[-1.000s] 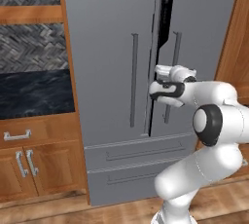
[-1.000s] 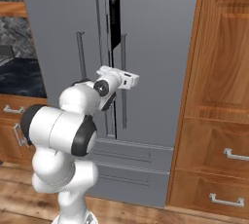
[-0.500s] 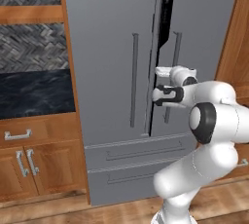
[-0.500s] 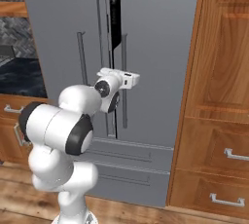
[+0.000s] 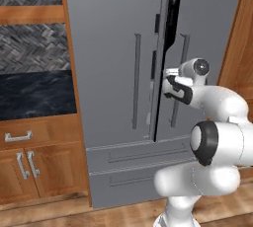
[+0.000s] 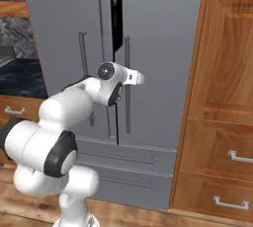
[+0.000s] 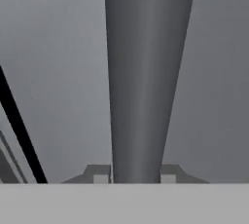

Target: Take the cupcakes from the fridge and place them on the empty tray on the dining counter.

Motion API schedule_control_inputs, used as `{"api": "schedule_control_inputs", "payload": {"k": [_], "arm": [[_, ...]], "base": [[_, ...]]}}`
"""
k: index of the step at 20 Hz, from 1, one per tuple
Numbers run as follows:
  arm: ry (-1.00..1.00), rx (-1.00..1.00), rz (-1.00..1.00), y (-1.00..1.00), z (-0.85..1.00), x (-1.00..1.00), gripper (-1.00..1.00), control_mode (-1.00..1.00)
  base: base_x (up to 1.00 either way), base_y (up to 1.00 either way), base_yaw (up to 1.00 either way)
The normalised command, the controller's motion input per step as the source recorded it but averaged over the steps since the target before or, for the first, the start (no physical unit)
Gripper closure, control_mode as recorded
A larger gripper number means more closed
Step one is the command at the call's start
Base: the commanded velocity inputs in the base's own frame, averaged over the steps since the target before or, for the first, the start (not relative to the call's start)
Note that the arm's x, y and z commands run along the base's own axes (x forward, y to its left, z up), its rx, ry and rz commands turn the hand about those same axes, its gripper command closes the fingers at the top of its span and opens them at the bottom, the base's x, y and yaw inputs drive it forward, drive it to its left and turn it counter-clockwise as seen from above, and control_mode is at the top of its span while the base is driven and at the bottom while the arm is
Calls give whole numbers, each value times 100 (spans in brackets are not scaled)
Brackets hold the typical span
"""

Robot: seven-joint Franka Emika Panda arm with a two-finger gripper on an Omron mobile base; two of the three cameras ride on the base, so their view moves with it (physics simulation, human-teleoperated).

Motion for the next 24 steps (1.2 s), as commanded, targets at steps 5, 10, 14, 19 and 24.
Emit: {"api": "schedule_control_inputs", "payload": {"k": [5,10,14,19,24], "arm": [[13,2,0,-79,30,-100,100,-100],[0,8,0,-100,7,-100,100,-100],[-2,6,2,-93,7,-96,-100,-100],[-5,0,2,-49,4,-52,-100,-100],[-10,0,0,-49,3,-70,-100,-100]], "base": [[0,0,0],[0,0,0],[0,0,0],[0,0,0],[0,0,0]]}}
